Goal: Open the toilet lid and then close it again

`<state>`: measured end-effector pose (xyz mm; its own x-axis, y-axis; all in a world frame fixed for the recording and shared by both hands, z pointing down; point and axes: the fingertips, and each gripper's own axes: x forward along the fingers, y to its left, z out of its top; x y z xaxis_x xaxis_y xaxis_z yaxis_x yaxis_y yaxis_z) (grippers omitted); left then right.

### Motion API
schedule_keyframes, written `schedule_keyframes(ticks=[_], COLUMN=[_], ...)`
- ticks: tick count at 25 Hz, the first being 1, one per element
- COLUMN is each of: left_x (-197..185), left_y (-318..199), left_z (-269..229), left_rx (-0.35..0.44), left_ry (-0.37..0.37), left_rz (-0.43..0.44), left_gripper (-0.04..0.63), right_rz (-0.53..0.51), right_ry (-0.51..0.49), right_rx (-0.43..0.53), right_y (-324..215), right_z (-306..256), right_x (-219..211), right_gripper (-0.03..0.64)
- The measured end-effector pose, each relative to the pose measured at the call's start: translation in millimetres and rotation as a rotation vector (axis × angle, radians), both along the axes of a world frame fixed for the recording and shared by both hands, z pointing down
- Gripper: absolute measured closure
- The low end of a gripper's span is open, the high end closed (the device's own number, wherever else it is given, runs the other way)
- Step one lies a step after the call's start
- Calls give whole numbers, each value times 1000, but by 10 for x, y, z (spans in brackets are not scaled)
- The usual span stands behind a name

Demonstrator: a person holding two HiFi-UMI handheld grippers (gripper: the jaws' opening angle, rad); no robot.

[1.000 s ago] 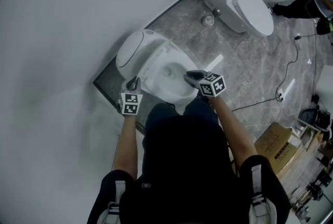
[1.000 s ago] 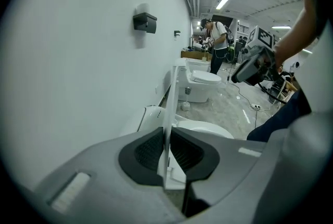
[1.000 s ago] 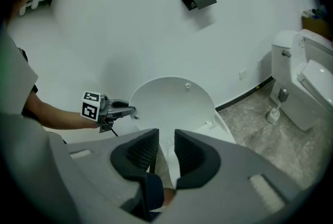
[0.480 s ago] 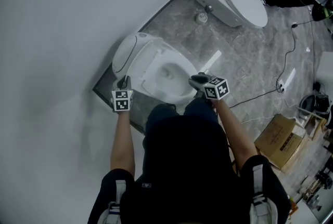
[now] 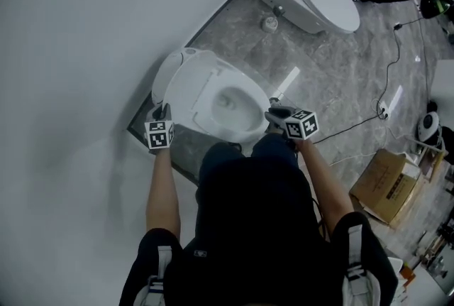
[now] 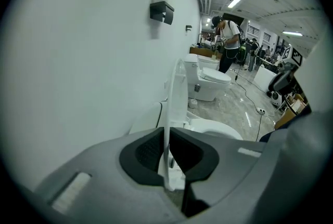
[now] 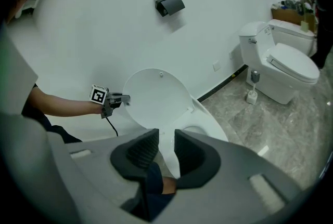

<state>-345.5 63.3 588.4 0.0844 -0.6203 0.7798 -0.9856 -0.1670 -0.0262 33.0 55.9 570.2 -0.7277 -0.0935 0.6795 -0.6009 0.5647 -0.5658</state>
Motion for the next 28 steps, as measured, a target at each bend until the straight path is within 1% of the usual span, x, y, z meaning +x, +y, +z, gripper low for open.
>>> schedule_keyframes(ticks=[6, 10, 16, 28], left_x=[-97, -145, -122, 2], left_y=[-42, -64, -48, 9], left_z=[37, 78, 112, 94], left_rx=[-35, -38, -50, -38], left_ry=[1, 22, 26, 42], left_rz=[3, -5, 10, 6], left_gripper=[557, 557, 557, 558], right_rz=[23, 7, -14, 44], right_ry=[6, -5, -4, -5], right_rx=[-7, -2, 8, -4], right_y=[24, 46, 132, 349], right_z=[-12, -18, -16, 22], right_x=[29, -84, -153, 43], right_gripper=[517, 517, 517, 517])
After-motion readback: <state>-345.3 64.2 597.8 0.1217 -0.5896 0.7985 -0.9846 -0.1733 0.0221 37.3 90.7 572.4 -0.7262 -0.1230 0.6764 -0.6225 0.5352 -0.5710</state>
